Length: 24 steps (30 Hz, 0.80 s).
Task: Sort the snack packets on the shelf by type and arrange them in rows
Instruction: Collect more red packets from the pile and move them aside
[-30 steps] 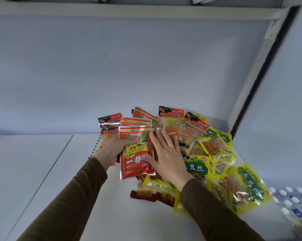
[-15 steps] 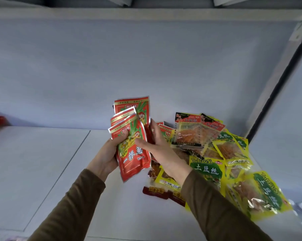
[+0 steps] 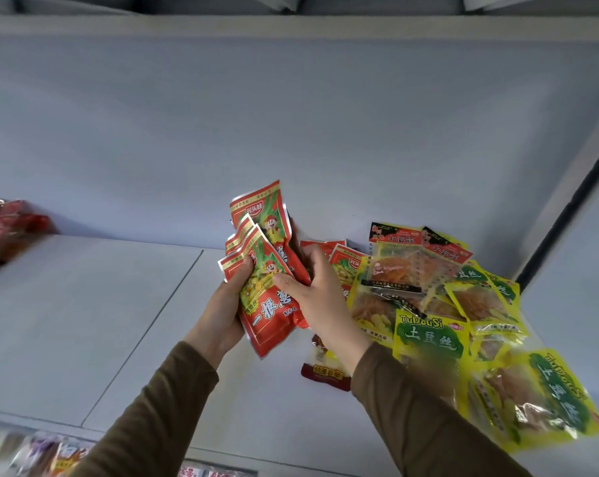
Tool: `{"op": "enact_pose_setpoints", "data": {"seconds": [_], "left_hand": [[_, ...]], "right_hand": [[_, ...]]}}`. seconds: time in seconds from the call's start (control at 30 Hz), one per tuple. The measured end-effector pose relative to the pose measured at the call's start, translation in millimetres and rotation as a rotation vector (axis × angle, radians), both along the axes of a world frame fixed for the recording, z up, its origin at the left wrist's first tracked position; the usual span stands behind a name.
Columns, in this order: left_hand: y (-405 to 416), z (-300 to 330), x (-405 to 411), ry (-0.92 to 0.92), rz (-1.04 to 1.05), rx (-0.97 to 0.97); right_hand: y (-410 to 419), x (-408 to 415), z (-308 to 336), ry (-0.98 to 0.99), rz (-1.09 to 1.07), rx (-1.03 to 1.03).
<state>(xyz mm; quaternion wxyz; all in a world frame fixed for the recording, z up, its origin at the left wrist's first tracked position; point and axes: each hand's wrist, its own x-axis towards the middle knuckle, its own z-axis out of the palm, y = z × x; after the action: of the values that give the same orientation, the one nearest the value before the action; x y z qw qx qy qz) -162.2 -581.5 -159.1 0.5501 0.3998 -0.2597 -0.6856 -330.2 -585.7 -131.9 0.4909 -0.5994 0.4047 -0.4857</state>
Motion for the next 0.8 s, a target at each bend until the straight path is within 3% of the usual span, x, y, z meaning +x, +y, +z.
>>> {"op": "enact_pose_setpoints", "data": {"seconds": [0.23,0.4,0.63,0.8], "left_hand": [[9.0,-0.5,10.9,-0.019,-0.011,0.006],[14.6,5.0,13.3,-0.12,-0.001,-0.081],[18.3,6.3,4.3,-0.244,0.181,-0.104],[15.8,12.2,-0.9,-0.351,0.299,-0.155]], "right_hand": [[-0.2,8.1,-1.8,0.003,0.045,0.053],[-8.1,6.9,-9.8,-0.075,0.086,0.215],[-10.6,9.8,-19.4,-0.185,0.082,0.328],[-5.2,13.6,-23.6,-0.2,0.148,0.287]]}}
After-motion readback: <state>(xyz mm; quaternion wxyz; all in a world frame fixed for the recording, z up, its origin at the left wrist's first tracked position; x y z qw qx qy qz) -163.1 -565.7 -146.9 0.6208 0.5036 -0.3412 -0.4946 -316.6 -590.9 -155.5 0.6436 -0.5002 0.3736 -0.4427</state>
